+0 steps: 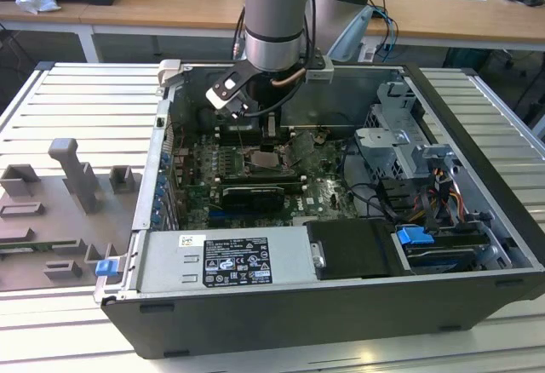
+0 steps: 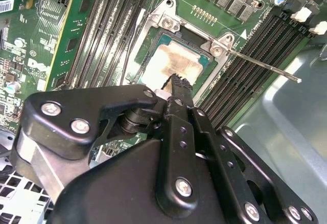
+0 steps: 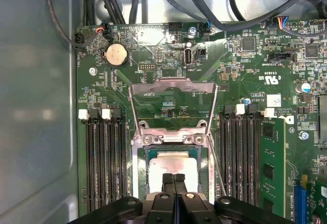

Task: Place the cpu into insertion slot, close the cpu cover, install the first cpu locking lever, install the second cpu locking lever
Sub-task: 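Close the cpu cover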

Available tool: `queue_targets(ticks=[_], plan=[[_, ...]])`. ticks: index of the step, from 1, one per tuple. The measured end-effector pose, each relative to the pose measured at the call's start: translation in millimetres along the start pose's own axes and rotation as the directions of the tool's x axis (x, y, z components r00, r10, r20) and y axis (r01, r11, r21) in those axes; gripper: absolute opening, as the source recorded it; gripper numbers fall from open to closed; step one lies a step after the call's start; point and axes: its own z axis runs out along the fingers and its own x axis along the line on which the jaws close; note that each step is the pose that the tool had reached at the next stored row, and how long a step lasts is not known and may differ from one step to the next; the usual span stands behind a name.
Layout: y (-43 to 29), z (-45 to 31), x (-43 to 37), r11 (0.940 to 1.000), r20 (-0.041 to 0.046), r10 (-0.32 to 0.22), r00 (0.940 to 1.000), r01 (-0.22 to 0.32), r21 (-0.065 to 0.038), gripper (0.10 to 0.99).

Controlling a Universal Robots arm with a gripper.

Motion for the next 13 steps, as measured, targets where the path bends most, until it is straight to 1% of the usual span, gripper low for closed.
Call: queue_targets(ticks=[9, 10, 12, 13], plan=[[0.4, -3.5, 0.2, 1.0000, -0.0003, 0.000, 1.0000, 0.000, 0.000, 0.106], [3.2, -3.9, 0.2, 1.0000, 0.0001, 0.000, 1.0000, 0.000, 0.000, 0.106], [3.4, -5.7, 0.3, 1.0000, 0.0001, 0.000, 1.0000, 0.000, 0.000, 0.106], [3.5, -8.2, 0.4, 1.0000, 0.0002, 0.000, 1.0000, 0.000, 0.000, 0.106]])
